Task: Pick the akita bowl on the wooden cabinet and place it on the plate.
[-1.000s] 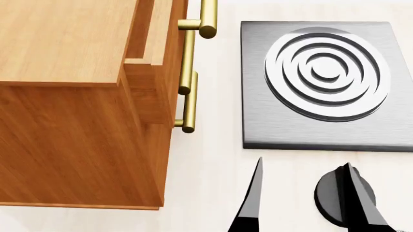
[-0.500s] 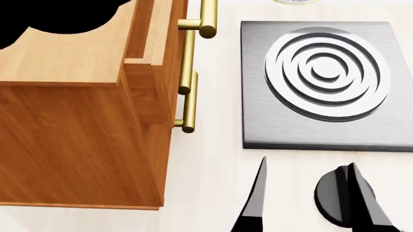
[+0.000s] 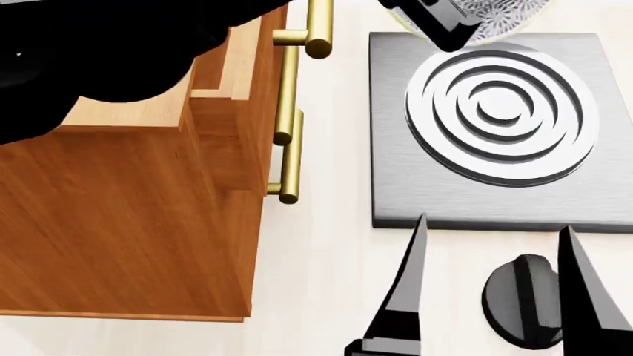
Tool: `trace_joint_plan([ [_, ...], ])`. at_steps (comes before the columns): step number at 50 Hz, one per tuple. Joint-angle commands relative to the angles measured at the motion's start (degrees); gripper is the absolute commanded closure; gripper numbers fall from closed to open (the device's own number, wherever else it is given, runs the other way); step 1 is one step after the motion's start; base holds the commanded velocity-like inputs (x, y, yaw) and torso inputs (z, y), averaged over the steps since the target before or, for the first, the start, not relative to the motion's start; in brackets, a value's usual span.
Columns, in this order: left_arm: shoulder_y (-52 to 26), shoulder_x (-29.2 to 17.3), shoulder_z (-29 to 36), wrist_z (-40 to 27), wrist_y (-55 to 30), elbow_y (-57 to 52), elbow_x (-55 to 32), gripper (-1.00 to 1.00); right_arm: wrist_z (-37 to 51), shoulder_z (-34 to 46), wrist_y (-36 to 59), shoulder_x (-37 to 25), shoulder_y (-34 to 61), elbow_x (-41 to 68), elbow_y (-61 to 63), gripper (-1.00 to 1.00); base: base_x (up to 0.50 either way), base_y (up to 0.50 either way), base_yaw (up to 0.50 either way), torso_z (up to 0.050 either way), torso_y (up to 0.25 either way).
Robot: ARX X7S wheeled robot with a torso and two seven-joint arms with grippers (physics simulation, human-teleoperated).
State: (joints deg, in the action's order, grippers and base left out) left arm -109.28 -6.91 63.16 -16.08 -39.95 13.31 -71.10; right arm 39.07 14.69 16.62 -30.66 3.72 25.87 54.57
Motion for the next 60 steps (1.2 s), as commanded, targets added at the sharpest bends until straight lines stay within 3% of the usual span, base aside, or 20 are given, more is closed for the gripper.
trace_joint_plan([
  [1,1.2,-2.1,0.2,3.4,4.7,-5.1,3.7,1.00,0.5,-0.2,0.3,-0.5,0.4,0.6,0.9,-1.00,0.00,0.00,0.00,0.000,0.010],
  [32,6.4,-6.7,0.6,3.4,7.4,-10.1,4.4,1.00,5.5,-4.5,3.7,-4.7,6.2,9.8,4.7,-1.00,0.00,0.00,0.00,0.000,0.000],
  [51,8.9,-7.7,0.8,4.4,9.5,-10.5,5.1,1.00,17.0,2.0,-0.3,-15.5,16.8,19.8,5.2,-1.00,0.00,0.00,0.00,0.001,0.001],
  [60,10.1,-9.1,0.3,4.7,10.2,-13.4,4.3,1.00,17.2,2.9,-0.6,-16.1,18.8,21.2,3.5,-1.00,0.00,0.00,0.00,0.000,0.000],
])
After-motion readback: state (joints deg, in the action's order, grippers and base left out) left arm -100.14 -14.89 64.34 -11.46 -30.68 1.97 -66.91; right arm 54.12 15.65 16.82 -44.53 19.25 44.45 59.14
